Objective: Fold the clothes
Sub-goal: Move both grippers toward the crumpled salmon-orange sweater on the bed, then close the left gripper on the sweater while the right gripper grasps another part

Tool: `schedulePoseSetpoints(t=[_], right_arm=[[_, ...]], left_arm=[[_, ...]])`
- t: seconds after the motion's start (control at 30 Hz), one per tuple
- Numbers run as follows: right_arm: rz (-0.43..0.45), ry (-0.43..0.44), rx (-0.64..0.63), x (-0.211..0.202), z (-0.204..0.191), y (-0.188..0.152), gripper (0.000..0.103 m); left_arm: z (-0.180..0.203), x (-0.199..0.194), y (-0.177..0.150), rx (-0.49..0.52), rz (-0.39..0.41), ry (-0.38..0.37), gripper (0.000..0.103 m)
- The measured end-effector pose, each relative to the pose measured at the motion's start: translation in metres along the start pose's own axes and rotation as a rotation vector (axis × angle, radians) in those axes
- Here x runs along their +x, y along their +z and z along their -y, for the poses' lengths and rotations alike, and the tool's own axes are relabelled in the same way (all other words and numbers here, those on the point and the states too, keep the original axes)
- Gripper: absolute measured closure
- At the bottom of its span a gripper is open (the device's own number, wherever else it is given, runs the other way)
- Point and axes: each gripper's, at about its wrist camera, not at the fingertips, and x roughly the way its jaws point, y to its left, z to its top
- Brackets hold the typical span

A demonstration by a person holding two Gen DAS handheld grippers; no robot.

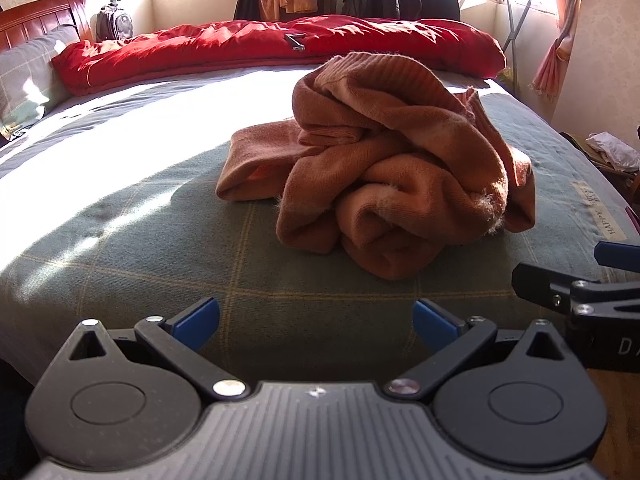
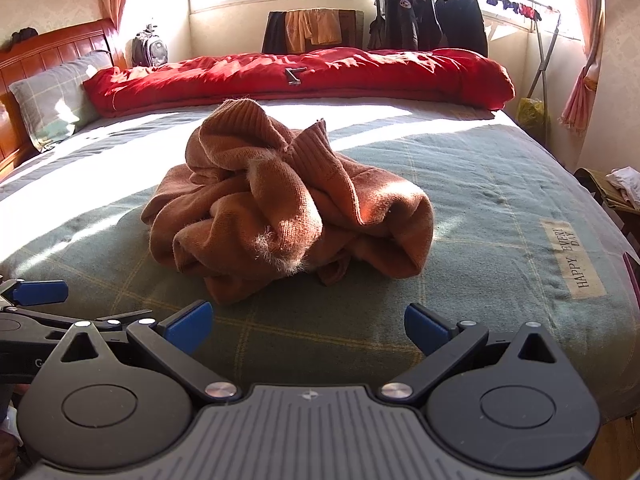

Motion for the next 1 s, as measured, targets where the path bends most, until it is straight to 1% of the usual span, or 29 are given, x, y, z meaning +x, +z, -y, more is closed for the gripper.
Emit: schedulePoseSetpoints(t=[0.2,0.37,0.47,0.6,0.63,0.67,0.8,0.87,0.93,1.0], right_arm=[[0.001,0.031,0.024,0.004,0.006,0.001,0.0],[-0.023,0.075,0.062,0.013,0.013,0.002,0.0],[-0.02,0.112,0.059,0.017,0.013,0.002,0.0],[0.025,0.134,-0.006,0.017,0.009,0.001,0.0],[0.037,0.138,-0.022,0.018,0.009,0.001,0.0],[0.047,0.14,-0.034,0.019,0.01,0.001,0.0],[0.063,0.146,-0.047,0.024,0.018,0.002,0.0],[0.07,0.149,-0.051,0.027,0.023,0.002,0.0],[0.064,0.152,-0.063,0.031,0.024,0.001,0.0],[0.056,0.155,-0.075,0.035,0.025,-0.001,0.0]], left_arm=[[0.002,0.004,0.0,0.008,0.003,-0.019,0.001],[0.008,0.011,0.0,0.046,-0.002,-0.026,0.001],[0.011,0.013,-0.003,0.076,0.036,-0.044,0.001],[0.013,0.014,-0.007,0.117,0.109,-0.048,0.001],[0.012,0.014,-0.007,0.12,0.118,-0.055,0.001],[0.011,0.017,-0.007,0.113,0.115,-0.068,0.001],[0.0,0.029,-0.004,0.028,0.062,-0.142,0.001],[-0.005,0.033,-0.005,-0.012,0.051,-0.159,0.001],[-0.007,0.037,-0.005,-0.024,0.047,-0.164,0.001],[-0.007,0.038,-0.004,-0.006,0.045,-0.167,0.001]])
